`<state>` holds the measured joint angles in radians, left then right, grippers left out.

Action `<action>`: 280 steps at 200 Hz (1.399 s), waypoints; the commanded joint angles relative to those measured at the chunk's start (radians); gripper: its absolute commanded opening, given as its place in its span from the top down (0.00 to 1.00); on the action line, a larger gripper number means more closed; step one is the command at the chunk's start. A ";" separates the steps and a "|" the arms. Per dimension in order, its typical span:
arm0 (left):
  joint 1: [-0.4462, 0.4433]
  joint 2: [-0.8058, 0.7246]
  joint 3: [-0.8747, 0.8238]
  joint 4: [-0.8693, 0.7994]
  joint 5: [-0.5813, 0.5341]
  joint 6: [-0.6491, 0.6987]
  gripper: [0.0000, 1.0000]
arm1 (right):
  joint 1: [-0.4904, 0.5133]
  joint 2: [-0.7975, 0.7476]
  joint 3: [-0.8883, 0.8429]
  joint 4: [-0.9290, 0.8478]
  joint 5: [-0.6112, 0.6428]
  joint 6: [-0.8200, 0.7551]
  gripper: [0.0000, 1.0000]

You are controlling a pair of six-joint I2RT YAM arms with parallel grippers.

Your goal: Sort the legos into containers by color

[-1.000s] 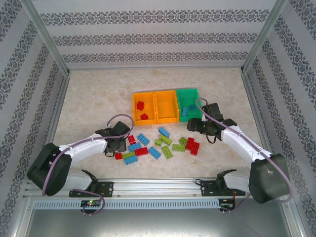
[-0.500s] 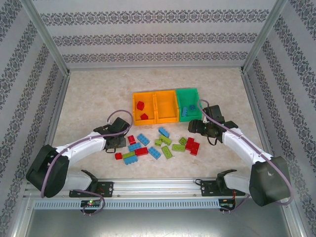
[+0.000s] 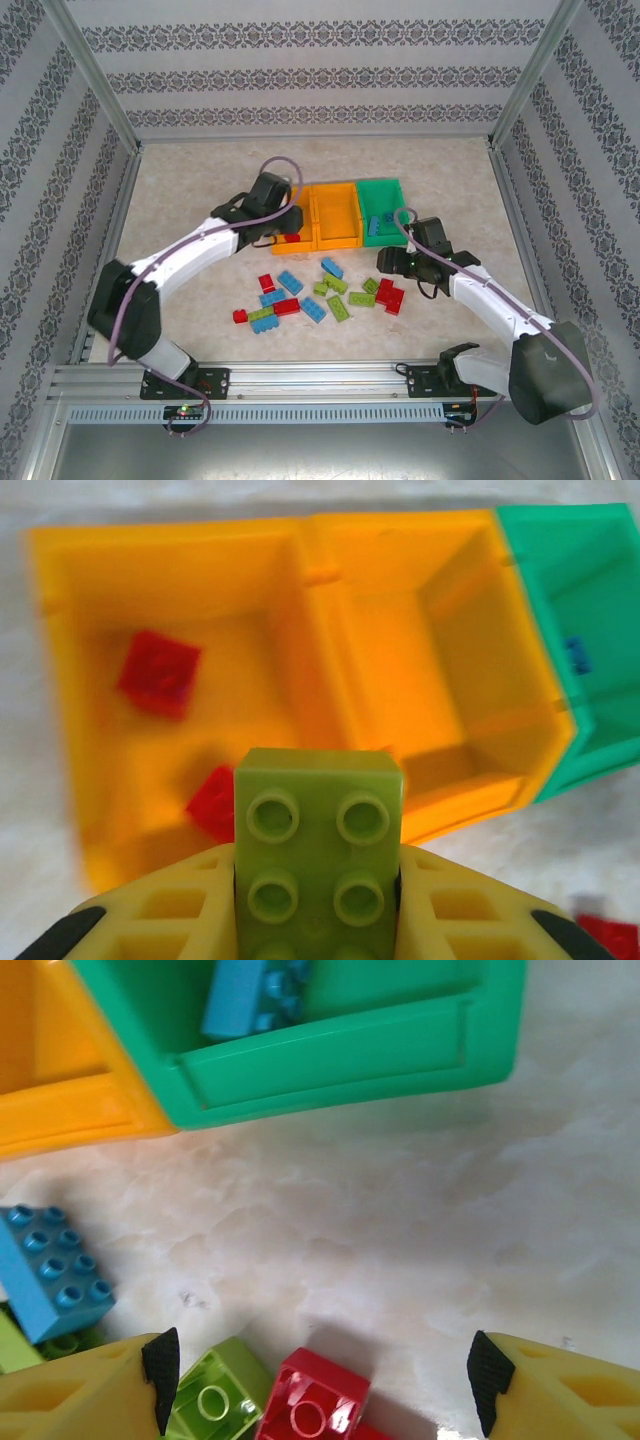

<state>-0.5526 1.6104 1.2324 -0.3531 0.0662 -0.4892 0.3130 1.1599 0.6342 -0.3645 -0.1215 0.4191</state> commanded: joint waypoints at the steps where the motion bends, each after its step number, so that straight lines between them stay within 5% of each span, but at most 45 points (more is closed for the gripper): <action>1: -0.021 0.110 0.125 0.051 0.120 0.066 0.74 | 0.028 -0.029 -0.015 0.004 -0.006 -0.054 0.22; 77: -0.021 0.397 0.410 -0.005 0.195 0.026 0.70 | 0.090 -0.007 -0.019 0.026 -0.010 -0.057 0.22; 109: -0.021 0.410 0.420 -0.017 0.177 -0.001 0.54 | 0.125 0.000 -0.012 0.034 -0.024 -0.088 0.22; 161: -0.027 0.287 0.296 0.028 0.106 -0.008 0.34 | 0.233 0.038 0.034 0.023 -0.038 -0.171 0.23; 252: -0.029 -0.099 -0.138 0.137 -0.128 -0.023 0.00 | 0.437 0.329 0.207 -0.047 0.029 -0.219 0.29; 280: -0.027 -0.189 -0.218 0.123 -0.193 -0.028 0.00 | 0.455 0.378 0.230 -0.050 0.057 -0.223 0.30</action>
<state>-0.5697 1.4895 1.0637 -0.2527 -0.0269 -0.5091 0.7513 1.5055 0.8272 -0.3859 -0.1123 0.2195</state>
